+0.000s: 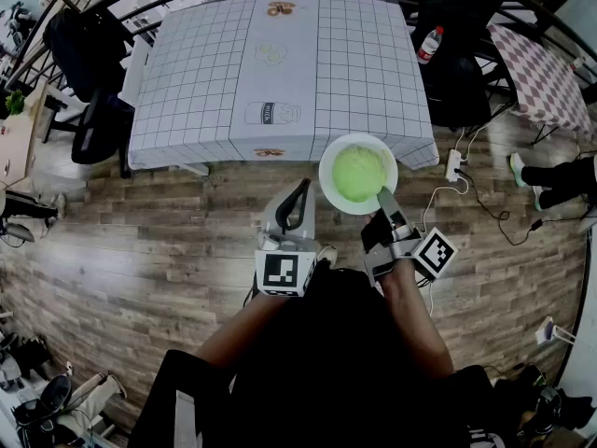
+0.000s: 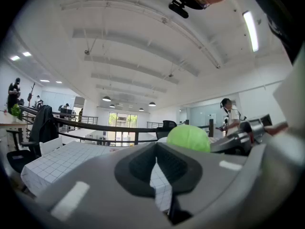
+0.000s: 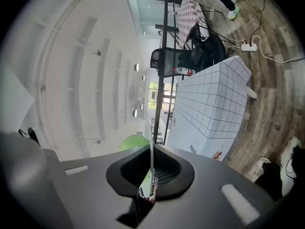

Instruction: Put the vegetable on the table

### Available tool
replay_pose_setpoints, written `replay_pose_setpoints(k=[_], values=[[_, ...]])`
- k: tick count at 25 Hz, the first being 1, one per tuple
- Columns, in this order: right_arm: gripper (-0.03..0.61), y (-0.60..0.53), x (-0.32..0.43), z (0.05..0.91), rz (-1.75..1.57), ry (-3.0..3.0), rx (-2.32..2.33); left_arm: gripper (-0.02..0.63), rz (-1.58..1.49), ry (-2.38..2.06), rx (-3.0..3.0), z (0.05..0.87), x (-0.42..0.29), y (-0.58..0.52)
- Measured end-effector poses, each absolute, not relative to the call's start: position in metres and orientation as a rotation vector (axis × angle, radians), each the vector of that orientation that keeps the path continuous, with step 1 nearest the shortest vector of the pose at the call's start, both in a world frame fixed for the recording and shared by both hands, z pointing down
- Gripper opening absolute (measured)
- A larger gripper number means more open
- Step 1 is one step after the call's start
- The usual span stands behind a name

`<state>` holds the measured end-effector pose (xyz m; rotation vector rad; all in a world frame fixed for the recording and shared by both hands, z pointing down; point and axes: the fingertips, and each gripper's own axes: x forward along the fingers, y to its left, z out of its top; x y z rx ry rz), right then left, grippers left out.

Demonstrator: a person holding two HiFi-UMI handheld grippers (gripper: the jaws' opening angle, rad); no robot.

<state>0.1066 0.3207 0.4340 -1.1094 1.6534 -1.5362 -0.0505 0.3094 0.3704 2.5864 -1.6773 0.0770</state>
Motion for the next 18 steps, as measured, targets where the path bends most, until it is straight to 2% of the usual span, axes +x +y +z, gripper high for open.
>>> replay_pose_setpoints(k=[12, 18], values=[[0.011, 0.335, 0.115, 0.440, -1.519, 1.645, -1.032, 0.008, 0.072, -1.688, 2.612, 0.376, -0.038, 0.320], [0.011, 0.326, 0.119, 0.431, -1.519, 1.646, -1.064, 0.008, 0.058, -1.742, 2.579, 0.366, -0.054, 0.311]])
